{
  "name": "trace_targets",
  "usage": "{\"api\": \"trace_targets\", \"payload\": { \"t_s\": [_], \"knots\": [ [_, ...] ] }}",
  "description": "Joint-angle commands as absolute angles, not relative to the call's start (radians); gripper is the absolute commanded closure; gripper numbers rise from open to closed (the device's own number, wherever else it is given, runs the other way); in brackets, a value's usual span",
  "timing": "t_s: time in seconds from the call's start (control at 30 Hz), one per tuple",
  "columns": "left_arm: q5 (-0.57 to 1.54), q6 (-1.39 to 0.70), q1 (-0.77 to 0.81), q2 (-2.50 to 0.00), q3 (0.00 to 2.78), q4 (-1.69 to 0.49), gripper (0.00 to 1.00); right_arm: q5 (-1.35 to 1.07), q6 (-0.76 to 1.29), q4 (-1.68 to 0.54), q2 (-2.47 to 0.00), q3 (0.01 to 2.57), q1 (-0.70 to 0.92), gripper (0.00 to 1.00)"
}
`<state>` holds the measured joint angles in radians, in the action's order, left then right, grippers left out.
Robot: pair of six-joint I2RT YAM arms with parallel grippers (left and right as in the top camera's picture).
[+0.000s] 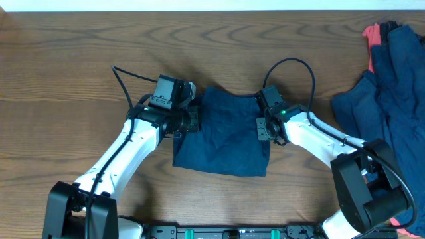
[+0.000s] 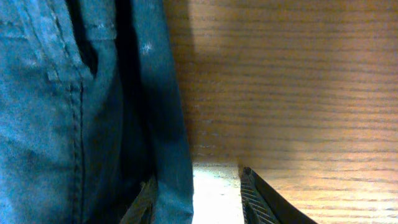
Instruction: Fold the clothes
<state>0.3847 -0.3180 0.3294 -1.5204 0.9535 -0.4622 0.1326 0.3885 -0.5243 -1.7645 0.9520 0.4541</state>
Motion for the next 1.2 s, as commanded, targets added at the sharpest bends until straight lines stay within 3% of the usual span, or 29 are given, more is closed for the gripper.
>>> {"api": "trace_targets", "payload": {
  "t_s": [0.0, 0.33, 0.7, 0.9, 0.97, 1.1, 1.17],
  "knots": [
    [0.373, -0.328, 0.326, -1.515, 0.953, -0.464, 0.94, 0.183, 0.366, -0.522, -1.789, 0.955, 0.472, 0.57],
    [0.364, -0.327, 0.325, -1.504, 0.953, -0.501, 0.94, 0.177, 0.366, -0.529, -1.84, 0.954, 0.472, 0.57],
    [0.027, -0.364, 0.325, -1.489, 0.953, -0.561, 0.94, 0.177, 0.366, -0.533, -1.851, 0.954, 0.472, 0.58],
    [0.01, -0.399, 0.325, -1.505, 0.945, -0.546, 0.94, 0.177, 0.366, -0.534, -1.851, 0.954, 0.472, 0.57],
    [0.01, -0.399, 0.325, -1.516, 0.933, -0.521, 0.85, 0.176, 0.366, -0.534, -1.851, 0.954, 0.472, 0.57],
    [0.012, -0.398, 0.325, -1.546, 0.909, -0.458, 0.56, 0.176, 0.366, -0.54, -1.851, 0.954, 0.472, 0.57],
    [0.018, -0.398, 0.325, -1.565, 0.907, -0.436, 0.51, 0.176, 0.366, -0.545, -1.851, 0.954, 0.472, 0.57]
  ]
}}
